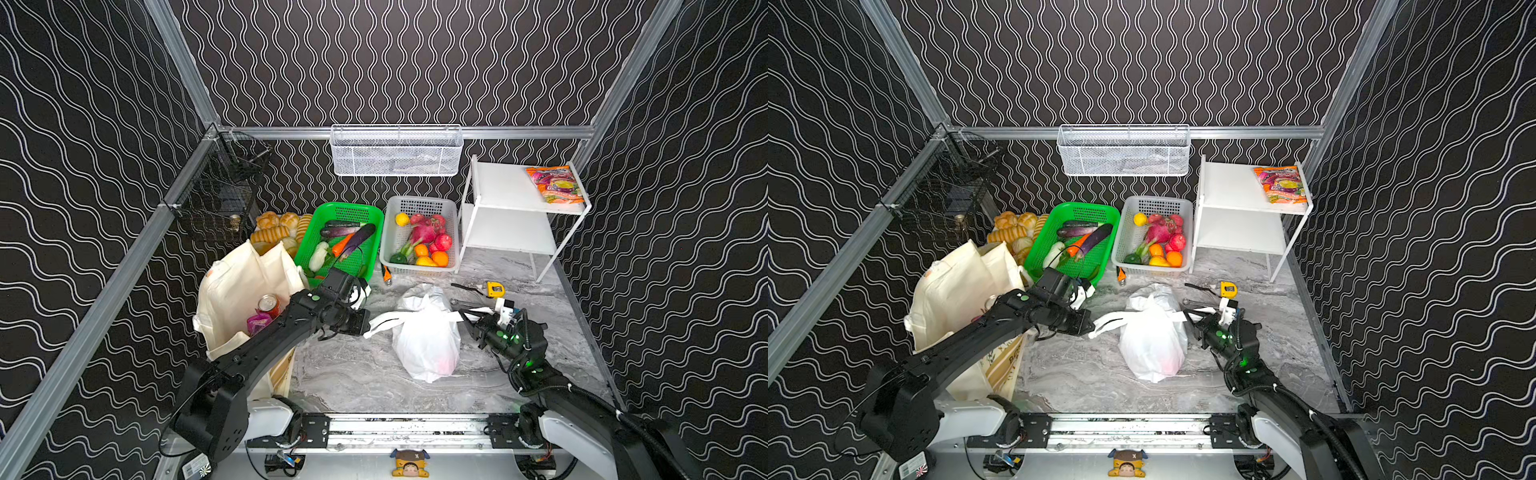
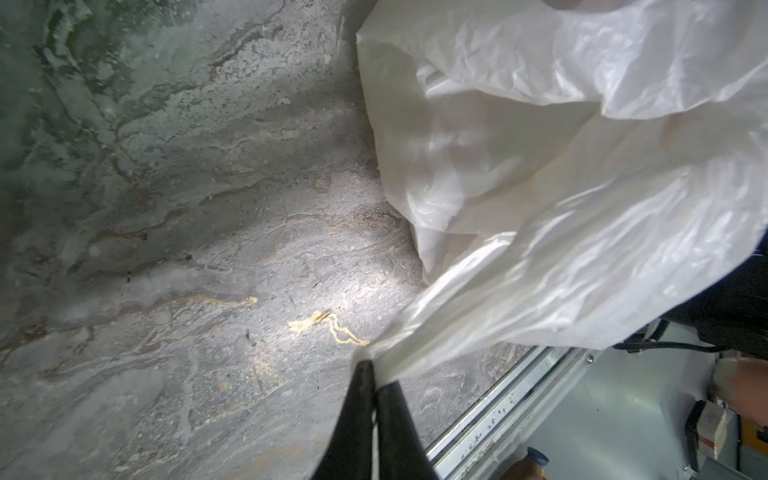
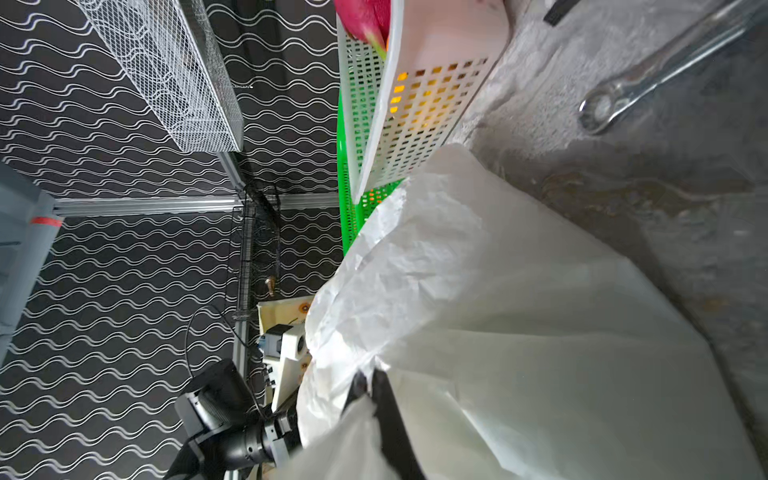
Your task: Place the mixed food into the grocery bags and tie them
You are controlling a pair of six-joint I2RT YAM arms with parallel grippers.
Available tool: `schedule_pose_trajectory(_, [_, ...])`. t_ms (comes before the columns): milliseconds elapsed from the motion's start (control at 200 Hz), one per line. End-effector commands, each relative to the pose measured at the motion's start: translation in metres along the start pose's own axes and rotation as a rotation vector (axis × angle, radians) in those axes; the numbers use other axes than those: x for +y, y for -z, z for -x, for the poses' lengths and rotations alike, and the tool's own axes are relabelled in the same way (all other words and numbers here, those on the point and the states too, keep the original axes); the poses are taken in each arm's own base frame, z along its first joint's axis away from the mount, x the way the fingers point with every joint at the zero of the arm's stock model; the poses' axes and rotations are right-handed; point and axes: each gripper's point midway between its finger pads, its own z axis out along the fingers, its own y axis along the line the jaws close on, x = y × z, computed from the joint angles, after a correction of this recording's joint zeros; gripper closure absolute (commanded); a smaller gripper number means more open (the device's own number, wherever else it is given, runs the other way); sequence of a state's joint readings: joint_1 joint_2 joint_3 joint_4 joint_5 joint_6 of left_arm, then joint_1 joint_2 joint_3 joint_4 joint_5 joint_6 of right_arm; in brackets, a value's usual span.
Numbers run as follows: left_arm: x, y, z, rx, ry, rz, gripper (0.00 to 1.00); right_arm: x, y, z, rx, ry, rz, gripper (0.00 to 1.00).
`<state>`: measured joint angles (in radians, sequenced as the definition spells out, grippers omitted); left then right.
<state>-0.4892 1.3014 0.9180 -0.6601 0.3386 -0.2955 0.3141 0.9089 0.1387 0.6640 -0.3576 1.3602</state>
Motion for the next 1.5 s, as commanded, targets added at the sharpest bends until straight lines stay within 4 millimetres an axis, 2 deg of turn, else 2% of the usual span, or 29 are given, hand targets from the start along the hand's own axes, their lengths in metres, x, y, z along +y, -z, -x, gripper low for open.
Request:
schedule_pose_trajectory(0, [0.025, 0.004, -0.008, 0.015, 0.033, 0.144, 1.00, -0.044, 0.011, 0.023, -0.134, 0.062, -0.263, 1.00])
schedule_pose_trajectory(100, [0.045, 0.009, -0.016, 0.020, 0.068, 0.254, 1.00, -0.074, 0.028, 0.036, -0.217, 0.056, -0.391, 1.00])
schedule_pose_trajectory(180, [0.050, 0.010, -0.019, 0.019, 0.074, 0.276, 1.00, -0.082, 0.030, 0.036, -0.211, 0.050, -0.393, 1.00])
schedule_pose_trajectory(270, [0.045, 0.009, -0.015, 0.011, 0.068, 0.252, 1.00, -0.074, 0.023, 0.028, -0.152, 0.060, -0.349, 1.00])
schedule_pose_trajectory(350, [0.029, 0.008, -0.006, -0.010, 0.038, 0.170, 1.00, -0.055, 0.014, 0.020, -0.087, 0.103, -0.276, 1.00])
schedule_pose_trajectory(410, [0.016, 0.014, 0.004, -0.047, 0.025, 0.115, 1.00, -0.042, 0.010, 0.016, -0.049, 0.126, -0.240, 0.76])
schedule_pose_trajectory(420, [0.015, 0.015, 0.005, -0.052, 0.024, 0.109, 0.97, -0.041, 0.010, 0.016, -0.048, 0.129, -0.239, 0.69])
schedule_pose_trajectory(481, [0.001, 0.026, 0.017, -0.101, 0.005, 0.065, 0.76, -0.037, 0.013, 0.019, -0.059, 0.151, -0.264, 0.52])
schedule_pose_trajectory(526, [-0.006, 0.036, 0.026, -0.140, -0.007, 0.057, 0.61, -0.041, 0.019, 0.023, -0.084, 0.163, -0.317, 0.45])
schedule_pose_trajectory(561, [-0.013, 0.044, 0.033, -0.168, -0.024, 0.053, 0.54, -0.042, 0.025, 0.028, -0.115, 0.178, -0.352, 0.40])
schedule_pose_trajectory(656, [-0.037, 0.058, 0.049, -0.217, -0.111, 0.044, 0.43, -0.046, 0.043, 0.039, -0.186, 0.217, -0.445, 0.27])
schedule_pose_trajectory(751, [-0.071, 0.059, 0.063, -0.231, -0.230, 0.047, 0.39, -0.042, 0.057, 0.046, -0.241, 0.270, -0.479, 0.22])
schedule_pose_trajectory(836, [-0.105, 0.048, 0.070, -0.221, -0.346, 0.036, 0.37, -0.039, 0.069, 0.051, -0.288, 0.288, -0.498, 0.20])
schedule_pose_trajectory(996, [-0.136, 0.003, 0.073, -0.128, -0.481, 0.094, 0.26, -0.024, 0.081, 0.053, -0.317, 0.338, -0.483, 0.18])
schedule_pose_trajectory(1046, [-0.142, -0.012, 0.073, -0.105, -0.511, 0.108, 0.15, -0.021, 0.082, 0.053, -0.312, 0.353, -0.477, 0.18])
schedule_pose_trajectory(1111, [-0.151, -0.021, 0.077, -0.100, -0.538, 0.104, 0.02, -0.016, 0.081, 0.050, -0.295, 0.372, -0.467, 0.18])
schedule_pose_trajectory(1211, [-0.154, -0.036, 0.083, -0.080, -0.562, 0.110, 0.01, -0.014, 0.080, 0.046, -0.264, 0.379, -0.469, 0.18])
schedule_pose_trajectory(1326, [-0.146, -0.053, 0.085, -0.023, -0.596, 0.166, 0.01, -0.014, 0.077, 0.042, -0.232, 0.384, -0.461, 0.17])
schedule_pose_trajectory(1397, [-0.145, -0.063, 0.082, 0.015, -0.617, 0.169, 0.01, -0.012, 0.074, 0.040, -0.216, 0.391, -0.445, 0.18])
schedule_pose_trajectory(1497, [-0.153, -0.074, 0.071, 0.084, -0.635, 0.102, 0.01, -0.010, 0.071, 0.037, -0.194, 0.403, -0.427, 0.18])
